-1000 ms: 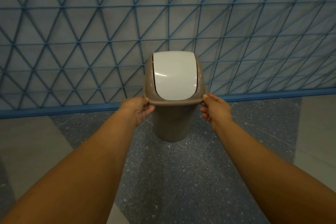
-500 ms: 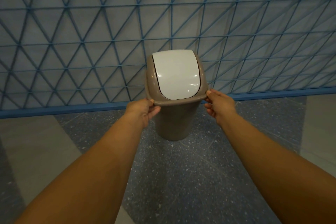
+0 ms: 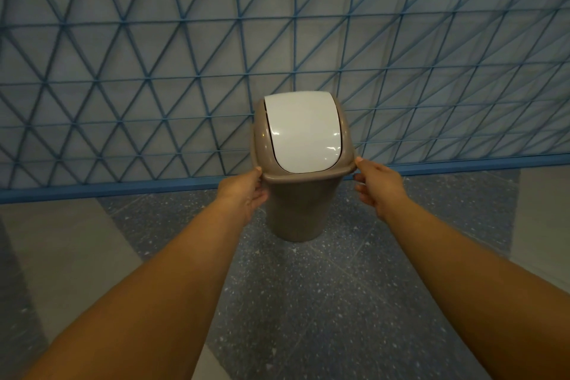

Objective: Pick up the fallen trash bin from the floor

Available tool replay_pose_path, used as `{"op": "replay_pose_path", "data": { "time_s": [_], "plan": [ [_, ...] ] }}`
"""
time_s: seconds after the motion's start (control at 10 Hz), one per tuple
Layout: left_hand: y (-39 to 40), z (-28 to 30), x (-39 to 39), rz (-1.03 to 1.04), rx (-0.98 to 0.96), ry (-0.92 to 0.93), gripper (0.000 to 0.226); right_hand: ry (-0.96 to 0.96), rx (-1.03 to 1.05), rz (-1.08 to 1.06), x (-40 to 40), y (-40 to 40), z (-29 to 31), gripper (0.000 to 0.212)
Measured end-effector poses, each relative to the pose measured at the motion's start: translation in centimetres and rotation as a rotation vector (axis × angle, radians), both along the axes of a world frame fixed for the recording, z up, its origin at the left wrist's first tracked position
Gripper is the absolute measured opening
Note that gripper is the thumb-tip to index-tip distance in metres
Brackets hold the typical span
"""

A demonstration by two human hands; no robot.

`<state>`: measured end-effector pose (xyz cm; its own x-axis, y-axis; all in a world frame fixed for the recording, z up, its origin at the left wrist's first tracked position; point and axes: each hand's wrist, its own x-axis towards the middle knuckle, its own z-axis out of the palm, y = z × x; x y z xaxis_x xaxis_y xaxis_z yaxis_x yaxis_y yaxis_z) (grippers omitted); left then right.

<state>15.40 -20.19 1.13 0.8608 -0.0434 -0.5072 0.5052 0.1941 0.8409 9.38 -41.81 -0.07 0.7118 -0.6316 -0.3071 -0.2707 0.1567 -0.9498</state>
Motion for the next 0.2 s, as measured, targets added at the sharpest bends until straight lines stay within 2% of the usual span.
{"op": "replay_pose_path", "data": {
  "time_s": [0.1,0.2],
  "plan": [
    [1.1,0.2,-0.2,-0.097,0.325,-0.083,0.024,0.023,-0.198,-0.005,-0.3,-0.5,-0.1,0.048],
    [2.2,0.5,-0.7,-0.28,0.656,-0.108,0.042,0.063,-0.425,0.075,-0.9,0.1,0.6,0.049]
  ]
}}
